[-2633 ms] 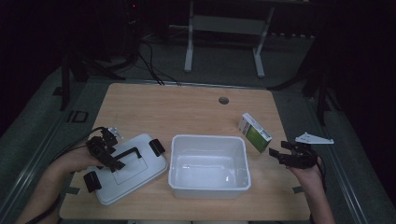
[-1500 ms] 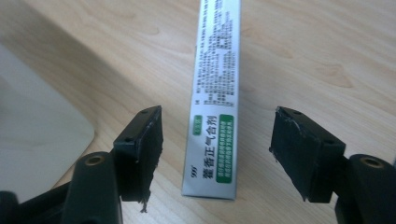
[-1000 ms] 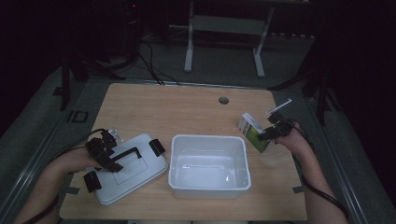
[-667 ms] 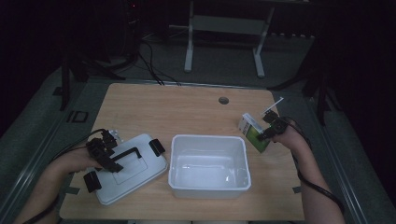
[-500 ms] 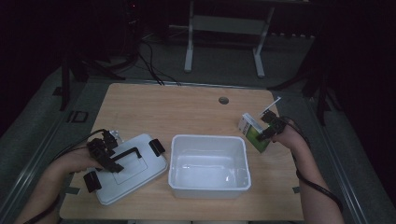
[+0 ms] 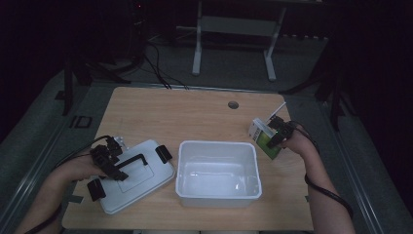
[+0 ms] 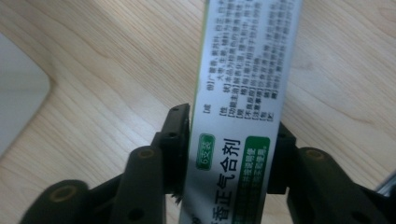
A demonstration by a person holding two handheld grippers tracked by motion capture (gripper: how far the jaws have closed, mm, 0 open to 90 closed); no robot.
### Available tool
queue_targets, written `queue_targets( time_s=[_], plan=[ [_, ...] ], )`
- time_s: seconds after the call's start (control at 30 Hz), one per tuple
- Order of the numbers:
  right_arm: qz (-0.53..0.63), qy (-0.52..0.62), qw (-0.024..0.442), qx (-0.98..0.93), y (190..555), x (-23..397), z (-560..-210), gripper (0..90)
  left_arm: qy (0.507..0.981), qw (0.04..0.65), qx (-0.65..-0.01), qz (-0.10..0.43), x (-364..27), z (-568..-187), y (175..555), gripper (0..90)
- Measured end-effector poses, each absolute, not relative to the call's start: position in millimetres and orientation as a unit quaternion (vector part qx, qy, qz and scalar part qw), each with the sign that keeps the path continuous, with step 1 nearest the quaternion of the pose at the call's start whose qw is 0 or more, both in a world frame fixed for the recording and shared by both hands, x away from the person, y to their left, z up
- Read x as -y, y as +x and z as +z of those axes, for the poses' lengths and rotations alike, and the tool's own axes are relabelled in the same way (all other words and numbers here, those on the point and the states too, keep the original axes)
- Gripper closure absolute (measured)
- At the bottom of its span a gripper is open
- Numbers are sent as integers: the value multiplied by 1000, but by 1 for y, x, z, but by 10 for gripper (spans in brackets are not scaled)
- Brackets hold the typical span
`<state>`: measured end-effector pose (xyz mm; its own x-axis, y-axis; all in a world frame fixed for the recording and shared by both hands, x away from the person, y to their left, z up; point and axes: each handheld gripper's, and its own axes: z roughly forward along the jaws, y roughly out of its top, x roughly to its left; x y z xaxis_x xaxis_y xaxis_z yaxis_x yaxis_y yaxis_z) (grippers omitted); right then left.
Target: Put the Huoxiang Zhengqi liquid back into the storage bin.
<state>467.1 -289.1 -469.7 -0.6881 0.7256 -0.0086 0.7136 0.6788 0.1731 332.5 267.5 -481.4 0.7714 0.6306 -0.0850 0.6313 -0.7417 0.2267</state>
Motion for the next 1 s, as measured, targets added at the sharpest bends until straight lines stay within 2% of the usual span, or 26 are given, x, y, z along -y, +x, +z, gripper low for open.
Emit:
queue_targets(
  time_s=[0.6,1.0],
  plan=[
    [93,371,50,-922,447,305,-453,644,934,119,-338,1,-266,-479,333,208],
    [121,346,68,-928,414,322,-420,644,935,118,-336,4,-262,-475,332,208]
  ],
)
